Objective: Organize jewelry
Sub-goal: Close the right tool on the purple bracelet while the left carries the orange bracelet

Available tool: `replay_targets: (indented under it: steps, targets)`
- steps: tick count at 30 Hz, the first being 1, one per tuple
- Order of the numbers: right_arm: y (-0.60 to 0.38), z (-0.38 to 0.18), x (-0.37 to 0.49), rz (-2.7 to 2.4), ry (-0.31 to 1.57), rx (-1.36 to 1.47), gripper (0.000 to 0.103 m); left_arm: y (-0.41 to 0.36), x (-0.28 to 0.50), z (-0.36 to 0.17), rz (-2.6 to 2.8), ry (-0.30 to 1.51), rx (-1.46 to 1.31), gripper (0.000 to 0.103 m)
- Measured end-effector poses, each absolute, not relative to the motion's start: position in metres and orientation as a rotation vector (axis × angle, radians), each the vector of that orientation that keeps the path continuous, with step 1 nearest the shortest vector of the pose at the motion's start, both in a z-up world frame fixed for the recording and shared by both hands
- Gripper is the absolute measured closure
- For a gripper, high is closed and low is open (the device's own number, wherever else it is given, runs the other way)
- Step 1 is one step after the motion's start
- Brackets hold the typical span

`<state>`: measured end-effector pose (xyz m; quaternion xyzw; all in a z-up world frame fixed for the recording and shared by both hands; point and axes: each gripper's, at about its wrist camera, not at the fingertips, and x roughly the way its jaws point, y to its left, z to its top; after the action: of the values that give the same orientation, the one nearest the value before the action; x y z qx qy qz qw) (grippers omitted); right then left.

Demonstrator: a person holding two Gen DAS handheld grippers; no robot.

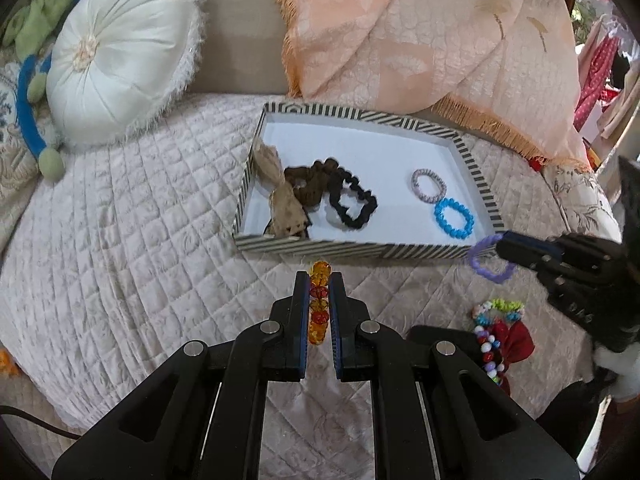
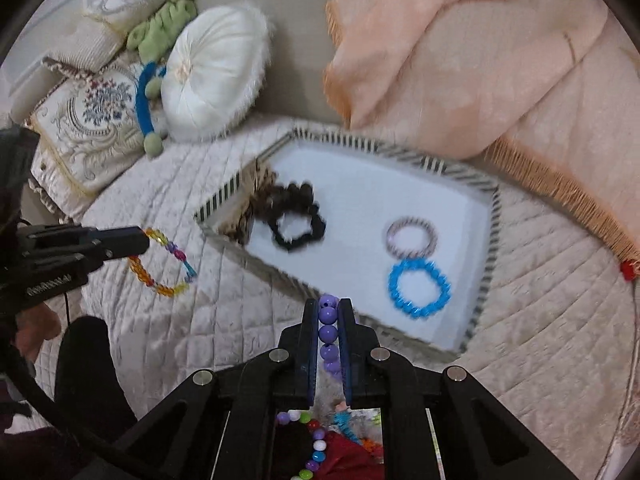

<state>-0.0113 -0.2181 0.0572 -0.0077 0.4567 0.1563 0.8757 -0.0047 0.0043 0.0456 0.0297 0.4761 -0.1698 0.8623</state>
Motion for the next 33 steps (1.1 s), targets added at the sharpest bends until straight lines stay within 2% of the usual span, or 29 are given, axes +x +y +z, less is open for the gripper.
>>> replay_targets:
  steps: [6,15,21,22,25,29,30,31,33]
  targets:
    - [-0.229,0.076,-0.008,0.315,0.925,0.006,0.094,-0.010,-0.002,0.064,-0.364,0.954,0.094,0.095]
    - [-0.244,0.021,-0.006,0.293,1.070,0.041,0.094,-0.016,-0.005,0.059,-0.372,0.970,0.094,0.095]
    - [-0.250,0.021,-0.003,0.291,1.056,0.050,0.094,-0.015,-0.001,0.048,-0.363,0.997,0.090,0.095]
    - [-0.250,0.017,-0.001,0.286,1.064,0.039,0.092,-0.015,0.000,0.047,-0.362,0.998,0.086,0.095]
    - [-0.252,-0.002,0.005,0.266,1.120,0.031,0.073,-0.013,0.000,0.044,-0.362,1.005,0.080,0.095]
    - [-0.250,-0.041,0.011,0.219,1.213,-0.007,0.073,-0.012,0.000,0.039,-0.360,1.017,0.082,0.095]
    - [-0.250,-0.044,0.010,0.219,1.185,-0.006,0.073,-0.011,0.000,0.039,-0.359,1.020,0.081,0.095]
    - [-0.250,-0.044,0.010,0.212,1.167,-0.005,0.077,-0.011,0.001,0.038,-0.358,1.022,0.080,0.095]
    - [-0.250,-0.041,0.011,0.217,1.159,0.006,0.094,-0.010,0.001,0.037,-0.356,1.027,0.077,0.095]
